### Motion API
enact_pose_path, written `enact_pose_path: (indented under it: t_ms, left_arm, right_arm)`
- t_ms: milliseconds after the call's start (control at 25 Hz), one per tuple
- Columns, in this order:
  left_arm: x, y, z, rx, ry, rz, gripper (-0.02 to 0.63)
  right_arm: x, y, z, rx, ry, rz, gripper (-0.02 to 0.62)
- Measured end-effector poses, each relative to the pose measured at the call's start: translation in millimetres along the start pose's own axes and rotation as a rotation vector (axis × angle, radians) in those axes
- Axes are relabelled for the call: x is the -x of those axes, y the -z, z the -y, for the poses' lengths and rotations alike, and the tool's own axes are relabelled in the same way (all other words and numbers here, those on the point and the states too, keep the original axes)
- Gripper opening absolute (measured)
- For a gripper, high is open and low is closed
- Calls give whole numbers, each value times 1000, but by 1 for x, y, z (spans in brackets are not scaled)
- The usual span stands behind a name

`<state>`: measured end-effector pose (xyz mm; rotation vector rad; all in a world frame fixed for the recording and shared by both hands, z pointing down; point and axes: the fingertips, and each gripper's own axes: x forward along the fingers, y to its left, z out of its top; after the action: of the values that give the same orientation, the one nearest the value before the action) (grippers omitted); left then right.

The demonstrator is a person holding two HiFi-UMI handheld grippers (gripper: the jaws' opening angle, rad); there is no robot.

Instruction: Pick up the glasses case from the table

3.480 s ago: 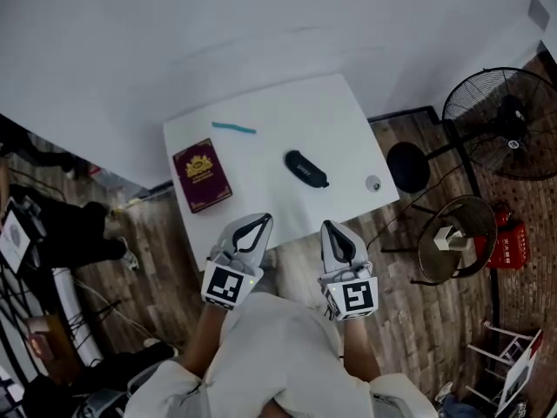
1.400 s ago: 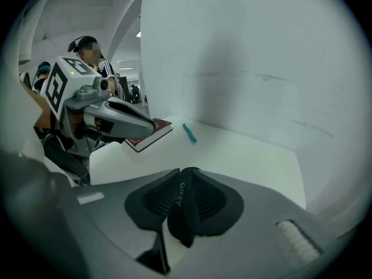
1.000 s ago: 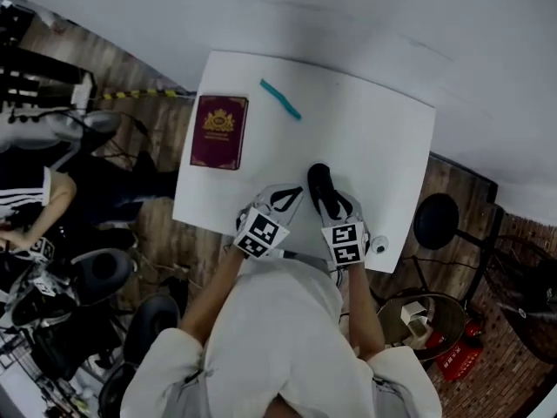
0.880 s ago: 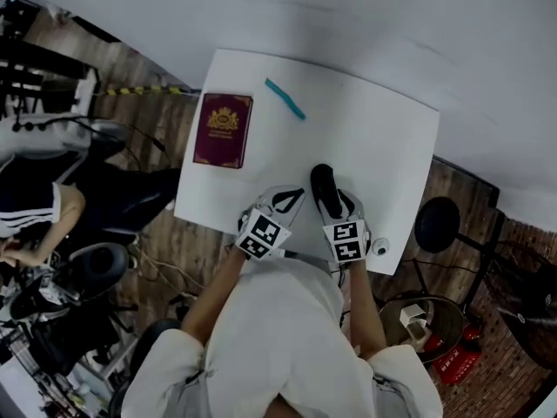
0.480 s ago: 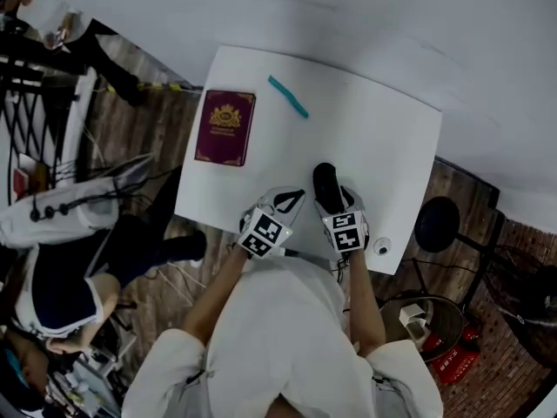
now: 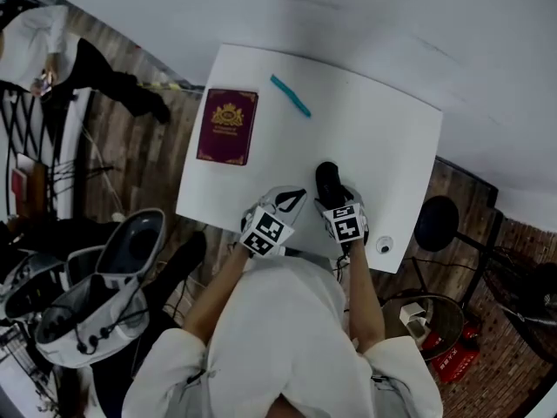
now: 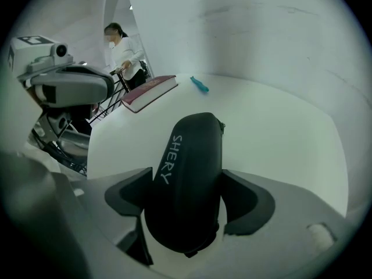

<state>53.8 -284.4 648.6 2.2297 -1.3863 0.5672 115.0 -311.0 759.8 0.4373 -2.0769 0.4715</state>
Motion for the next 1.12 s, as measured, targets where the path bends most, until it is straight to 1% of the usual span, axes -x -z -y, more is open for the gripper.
enact_pose_path:
  t_ms: [200, 320, 440, 600, 760, 1120]
  left_arm:
    - [7, 3, -5, 3, -10, 2, 20]
    - [11, 5, -8, 4, -14, 4, 20]
    - [16, 6, -10, 3, -19, 8, 20]
    - [25, 6, -13, 4, -24, 21, 20]
    - [35, 1, -19, 5, -30, 42, 20]
    - [62, -21, -32, 10, -51, 129, 20]
  right_arm:
    - [-1, 0, 3, 1, 13, -3, 354]
    - [-1, -1, 1, -24, 12, 3, 351]
    - [1, -5, -4, -50, -3, 32, 350]
    - [11, -18, -13, -76, -15, 98, 348]
    - [29, -40, -21, -92, -23, 186, 348]
    - [86, -97, -39, -95, -27, 410, 347]
